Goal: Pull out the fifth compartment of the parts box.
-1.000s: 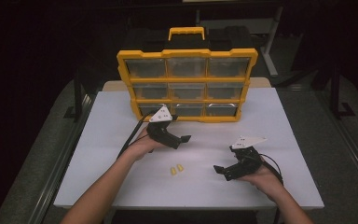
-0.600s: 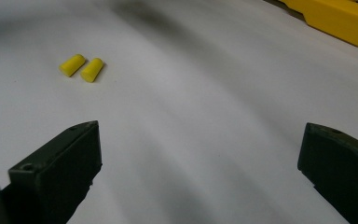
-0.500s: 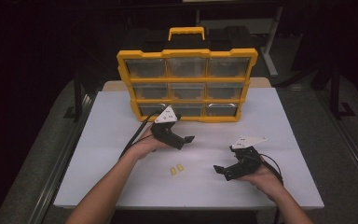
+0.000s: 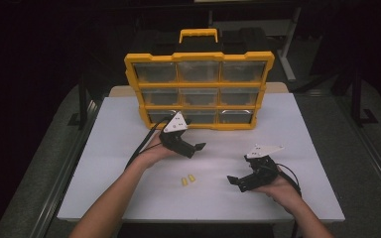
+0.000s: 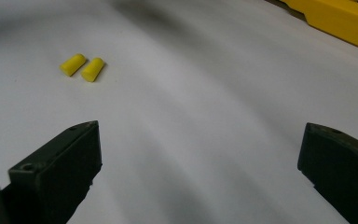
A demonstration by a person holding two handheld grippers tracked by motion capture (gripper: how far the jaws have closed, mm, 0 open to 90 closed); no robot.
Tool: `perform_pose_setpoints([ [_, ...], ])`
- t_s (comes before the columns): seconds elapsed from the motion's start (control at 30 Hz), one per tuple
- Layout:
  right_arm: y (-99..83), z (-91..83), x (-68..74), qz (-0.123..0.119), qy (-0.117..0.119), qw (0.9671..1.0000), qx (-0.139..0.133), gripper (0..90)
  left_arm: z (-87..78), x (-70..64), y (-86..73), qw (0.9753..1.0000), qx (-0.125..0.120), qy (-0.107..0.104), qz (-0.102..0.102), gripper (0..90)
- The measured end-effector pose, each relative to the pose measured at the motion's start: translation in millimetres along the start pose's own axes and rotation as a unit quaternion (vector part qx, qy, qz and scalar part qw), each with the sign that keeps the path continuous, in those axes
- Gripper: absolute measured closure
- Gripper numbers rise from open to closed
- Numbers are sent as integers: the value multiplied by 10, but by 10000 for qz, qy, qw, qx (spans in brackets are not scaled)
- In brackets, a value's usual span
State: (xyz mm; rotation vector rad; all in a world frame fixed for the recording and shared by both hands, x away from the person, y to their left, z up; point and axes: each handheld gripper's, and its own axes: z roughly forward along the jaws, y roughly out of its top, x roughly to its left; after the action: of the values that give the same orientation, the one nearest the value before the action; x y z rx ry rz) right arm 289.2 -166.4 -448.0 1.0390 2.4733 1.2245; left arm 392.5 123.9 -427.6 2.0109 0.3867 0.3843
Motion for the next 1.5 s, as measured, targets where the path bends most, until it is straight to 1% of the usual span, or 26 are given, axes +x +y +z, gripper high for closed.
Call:
perform_pose_setpoints([
  [0.1,0,2,0,3,2,10000,7,0,3,-8,-1,10000,-29,33,87,0],
  [0.2,0,3,-2,12,8,10000,8,0,2,-6,-1,9999,-44,61,119,0],
  [0.23,0,3,-2,16,9,10000,8,0,-3,-4,0,9997,-23,113,207,0],
  [0.27,-1,2,-4,14,12,10000,8,0,-3,-7,0,9996,-26,146,254,0],
  [0.43,-1,1,-5,16,14,10000,6,0,-5,-14,0,9992,-22,193,352,0],
  [0.47,0,3,-4,13,13,10000,8,0,-4,-21,-1,9989,-31,231,419,0],
  [0.5,0,3,-4,13,13,10000,8,0,-4,-21,-1,9989,-31,231,419,0],
  [0.53,0,2,-5,16,9,10000,7,0,-6,-25,-2,9983,-13,275,512,0],
  [0.57,0,1,-5,15,8,10000,6,0,-6,-28,-2,9981,-20,287,549,0],
  [0.7,-1,-1,-4,2,3,10000,1,0,-11,-41,4,9970,-16,347,686,0],
  [0.73,-1,-1,-4,2,3,10000,1,0,-11,-41,4,9970,-16,347,686,0],
  [0.77,-1,-2,-5,2,5,10000,2,0,-12,-47,6,9967,-9,367,726,0],
  [0.8,-1,-1,-6,-1,4,10000,2,0,-11,-57,7,9957,2,401,831,0],
  [0.87,-1,-1,-7,-2,4,10000,4,0,-11,-57,7,9957,2,401,831,0],
  [0.9,-1,-1,-7,-2,4,10000,4,0,-7,-74,5,9946,37,456,933,0],
  [0.93,-1,-2,-5,-2,7,10000,0,0,-6,-80,5,9941,51,469,974,0],
  [1.0,-1,-2,-4,-1,9,10000,2,0,-5,-85,5,9938,59,479,998,0],
  [1.1,-1,-4,-3,-4,12,10000,0,0,-2,-100,7,9923,61,536,1111,0],
  [1.2,-1,-3,-3,-7,12,10000,2,0,-3,-104,9,9916,61,562,1162,0],
  [1.23,-1,-4,-2,-4,11,10000,6,0,-2,-111,9,9908,48,586,1221,0],
  [1.33,-1,-5,-3,-2,11,10000,2,0,-2,-119,9,9893,65,617,1318,0],
  [1.5,-1,-5,-2,-11,12,10000,4,0,0,-130,5,9879,83,645,1408,0],
])
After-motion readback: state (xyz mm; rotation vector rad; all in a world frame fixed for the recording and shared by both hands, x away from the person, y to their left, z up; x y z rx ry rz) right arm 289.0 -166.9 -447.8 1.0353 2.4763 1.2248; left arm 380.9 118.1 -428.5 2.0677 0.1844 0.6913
